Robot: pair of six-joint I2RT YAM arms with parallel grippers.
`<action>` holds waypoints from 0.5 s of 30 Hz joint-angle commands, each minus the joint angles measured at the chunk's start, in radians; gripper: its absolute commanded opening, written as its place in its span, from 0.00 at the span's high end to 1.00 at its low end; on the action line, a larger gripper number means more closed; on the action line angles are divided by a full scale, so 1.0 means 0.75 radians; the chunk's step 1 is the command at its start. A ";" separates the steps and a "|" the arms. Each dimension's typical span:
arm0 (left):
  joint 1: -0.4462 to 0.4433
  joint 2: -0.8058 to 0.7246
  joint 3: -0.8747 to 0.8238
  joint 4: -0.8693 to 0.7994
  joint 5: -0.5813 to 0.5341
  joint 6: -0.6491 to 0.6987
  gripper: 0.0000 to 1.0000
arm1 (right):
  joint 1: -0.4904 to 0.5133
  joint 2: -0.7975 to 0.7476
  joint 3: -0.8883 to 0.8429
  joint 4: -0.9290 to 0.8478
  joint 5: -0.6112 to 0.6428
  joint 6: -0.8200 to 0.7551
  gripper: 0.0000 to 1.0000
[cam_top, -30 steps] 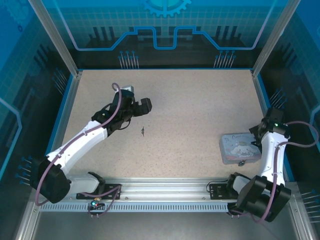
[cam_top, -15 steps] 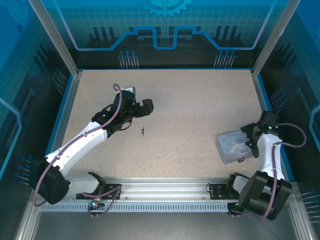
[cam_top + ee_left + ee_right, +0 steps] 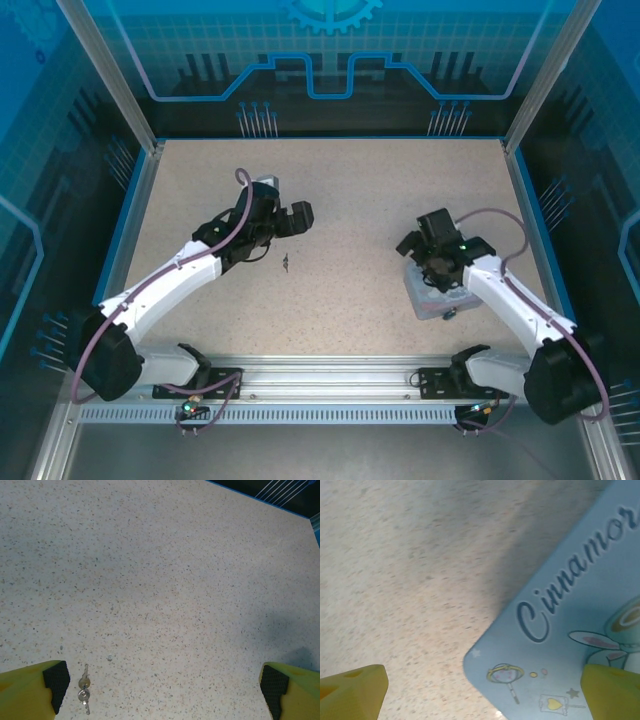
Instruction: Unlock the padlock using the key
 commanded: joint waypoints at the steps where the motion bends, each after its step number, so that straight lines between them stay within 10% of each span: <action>1: -0.016 0.009 0.067 -0.010 0.014 -0.010 0.01 | 0.008 0.016 0.114 -0.039 0.128 0.013 0.00; 15: -0.030 -0.024 0.077 -0.012 0.059 -0.018 0.01 | -0.762 -0.194 -0.088 -0.117 -0.021 -0.340 0.00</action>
